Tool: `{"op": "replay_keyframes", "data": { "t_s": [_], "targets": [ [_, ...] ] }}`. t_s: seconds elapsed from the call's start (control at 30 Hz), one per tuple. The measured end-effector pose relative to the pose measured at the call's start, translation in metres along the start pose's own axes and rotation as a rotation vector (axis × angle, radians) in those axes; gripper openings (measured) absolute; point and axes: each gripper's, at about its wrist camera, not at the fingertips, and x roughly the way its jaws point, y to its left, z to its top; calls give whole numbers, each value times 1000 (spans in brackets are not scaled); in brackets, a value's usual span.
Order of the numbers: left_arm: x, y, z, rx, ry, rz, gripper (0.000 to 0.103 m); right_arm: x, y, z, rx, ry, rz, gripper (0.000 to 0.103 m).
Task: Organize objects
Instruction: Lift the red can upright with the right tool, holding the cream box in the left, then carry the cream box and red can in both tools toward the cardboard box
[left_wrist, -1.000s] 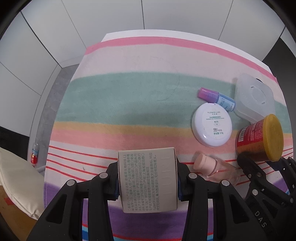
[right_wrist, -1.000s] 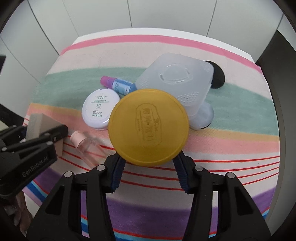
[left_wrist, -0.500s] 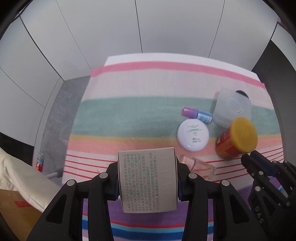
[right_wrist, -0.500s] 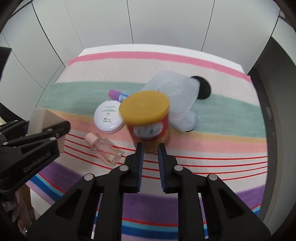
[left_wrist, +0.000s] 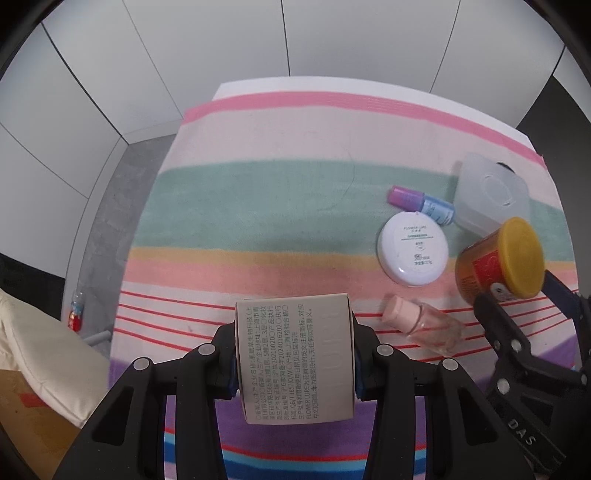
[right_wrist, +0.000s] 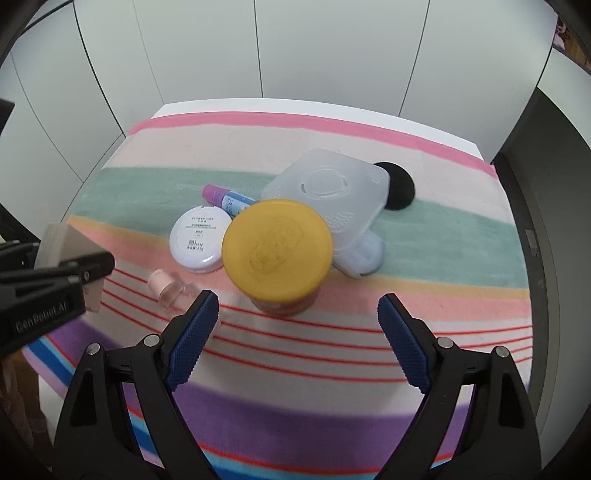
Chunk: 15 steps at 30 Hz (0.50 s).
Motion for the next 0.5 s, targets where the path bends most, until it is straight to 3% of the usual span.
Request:
{"op": "replay_keyframes", "data": {
  "t_s": [0.07, 0.1, 0.13, 0.27, 0.5],
  "targets": [
    [6, -1, 0, 1, 4, -2, 45, 10, 4, 3, 5, -5, 5, 90],
    [7, -1, -1, 1, 4, -4, 45, 15, 6, 4, 5, -6, 4, 85],
    [8, -2, -1, 1, 4, -8, 45, 22, 8, 6, 5, 7, 5, 55],
    [1, -3, -2, 19, -5, -9, 45, 21, 5, 4, 38, 7, 26, 56],
    [-41, -3, 4, 14, -57, -18, 45, -21, -2, 11, 60, -24, 0, 56]
  ]
}}
